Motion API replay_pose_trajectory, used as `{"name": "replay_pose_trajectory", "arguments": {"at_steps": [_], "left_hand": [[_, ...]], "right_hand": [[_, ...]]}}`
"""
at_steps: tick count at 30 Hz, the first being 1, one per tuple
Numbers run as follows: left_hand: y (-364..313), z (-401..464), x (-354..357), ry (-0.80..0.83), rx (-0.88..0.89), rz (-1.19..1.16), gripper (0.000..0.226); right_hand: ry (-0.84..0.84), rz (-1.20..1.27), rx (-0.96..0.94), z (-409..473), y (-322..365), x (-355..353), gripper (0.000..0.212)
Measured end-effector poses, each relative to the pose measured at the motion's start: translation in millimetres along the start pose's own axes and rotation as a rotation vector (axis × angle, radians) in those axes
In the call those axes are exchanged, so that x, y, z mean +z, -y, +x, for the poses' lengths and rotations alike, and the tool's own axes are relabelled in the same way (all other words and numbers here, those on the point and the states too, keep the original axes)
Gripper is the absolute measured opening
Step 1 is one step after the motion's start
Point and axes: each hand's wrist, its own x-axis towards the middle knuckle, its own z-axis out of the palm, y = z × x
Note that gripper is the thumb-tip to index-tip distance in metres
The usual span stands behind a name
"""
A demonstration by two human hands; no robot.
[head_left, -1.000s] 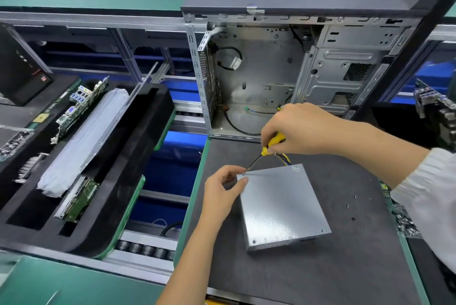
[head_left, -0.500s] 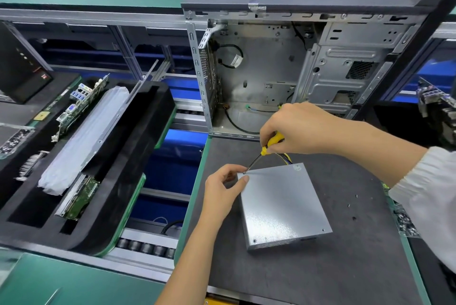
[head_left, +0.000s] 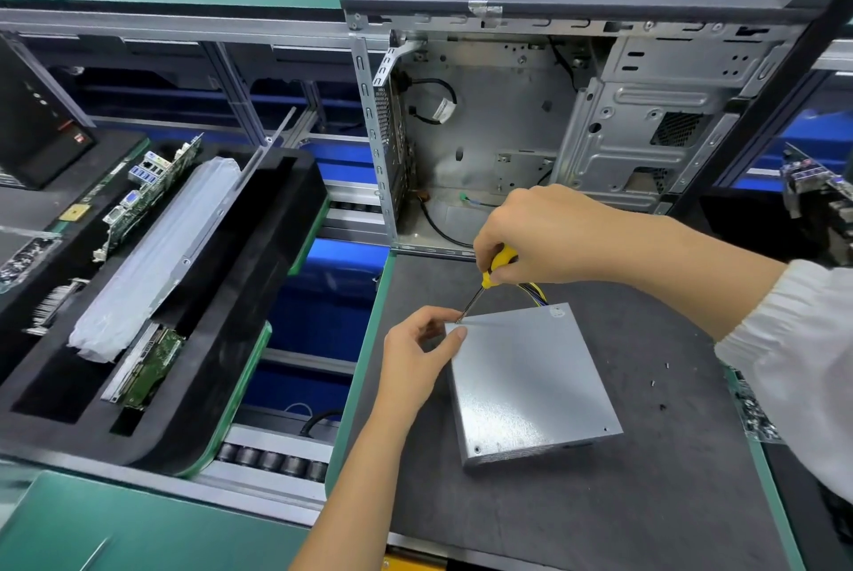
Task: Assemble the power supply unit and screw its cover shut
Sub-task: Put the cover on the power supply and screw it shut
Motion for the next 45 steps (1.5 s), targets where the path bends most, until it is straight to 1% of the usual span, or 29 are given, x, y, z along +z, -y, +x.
{"name": "replay_pose_trajectory", "arguments": {"at_steps": [4, 8, 11, 12, 16, 17, 18, 21, 23, 24, 25, 27, 28, 30, 32, 34, 35, 37, 39, 40, 42, 44, 45], "left_hand": [[-2.6, 4.0, -0.3, -0.003, 0.014, 0.004, 0.015], [-4.7, 9.6, -2.9, 0.008, 0.02, 0.068, 0.01], [-4.0, 10.7, -4.6, 0.02, 0.012, 0.064, 0.006], [-4.0, 10.9, -4.4, 0.021, 0.005, 0.056, 0.007], [-4.4, 11.1, -4.7, 0.029, -0.029, 0.054, 0.009], [-4.5, 11.4, -4.9, 0.034, -0.034, 0.047, 0.009], [-4.6, 11.5, -5.5, 0.039, -0.038, 0.038, 0.01], [-6.3, 13.0, -6.3, 0.054, -0.069, 0.049, 0.012], [-7.4, 14.4, -8.5, 0.093, -0.09, 0.047, 0.015], [-8.8, 14.8, -10.7, 0.128, -0.084, 0.027, 0.017], [-11.5, 15.3, -13.3, 0.164, -0.059, -0.007, 0.019], [-20.4, 17.7, -17.4, 0.21, 0.028, -0.091, 0.021], [-26.8, 20.0, -18.2, 0.222, 0.066, -0.127, 0.021], [-38.8, 26.7, -16.5, 0.208, 0.112, -0.14, 0.021], [-45.5, 33.8, -14.0, 0.152, 0.16, -0.048, 0.016], [-47.7, 38.8, -15.4, 0.137, 0.179, 0.01, 0.011], [-48.6, 40.2, -18.2, 0.151, 0.178, 0.016, 0.014], [-50.3, 40.9, -24.6, 0.199, 0.168, 0.019, 0.02], [-51.6, 41.7, -26.7, 0.254, 0.18, 0.043, 0.017], [-52.1, 41.6, -25.9, 0.274, 0.186, 0.048, 0.018], [-52.9, 40.7, -22.0, 0.254, 0.154, 0.029, 0.023], [-53.3, 39.9, -18.6, 0.211, 0.118, 0.022, 0.022], [-53.5, 39.1, -17.7, 0.214, 0.119, 0.014, 0.021]], "right_hand": [[0.08, 0.077, -0.052, 11.7, 4.4, -5.6, 0.006], [0.171, 0.072, -0.095, 24.1, 4.4, -11.8, 0.01], [0.19, 0.081, -0.093, 27.7, 2.5, -15.4, 0.011], [0.174, 0.061, -0.081, 29.1, 2.5, -15.8, 0.014], [0.096, -0.22, -0.045, 33.6, 11.0, -12.3, 0.047], [0.093, -0.251, -0.046, 33.5, 12.5, -11.7, 0.05], [0.111, -0.244, -0.049, 32.5, 13.0, -12.2, 0.049], [0.238, -0.15, -0.092, 29.5, 11.4, -17.3, 0.03], [0.244, -0.145, -0.109, 29.1, 10.7, -20.3, 0.024], [0.213, -0.177, -0.1, 29.4, 11.5, -21.1, 0.025], [0.174, -0.228, -0.089, 29.6, 12.1, -21.3, 0.032], [0.106, -0.336, -0.072, 30.5, 15.3, -18.7, 0.047], [0.073, -0.37, -0.066, 31.8, 18.0, -16.7, 0.049], [0.042, -0.394, -0.048, 34.5, 22.7, -13.5, 0.041], [0.109, -0.328, -0.015, 34.8, 24.6, -15.9, 0.038], [0.183, -0.215, -0.063, 32.8, 23.1, -24.4, 0.027], [0.191, -0.176, -0.114, 31.7, 21.5, -28.8, 0.019], [0.188, -0.15, -0.176, 31.3, 20.3, -35.4, 0.014], [0.174, -0.218, -0.146, 31.6, 21.8, -36.7, 0.008], [0.149, -0.286, -0.115, 32.2, 24.4, -35.5, 0.008], [0.072, -0.395, -0.05, 33.5, 26.9, -29.6, 0.02], [0.022, -0.419, -0.004, 32.9, 27.3, -25.4, 0.03], [0.01, -0.395, -0.007, 31.5, 26.1, -24.9, 0.029]]}}
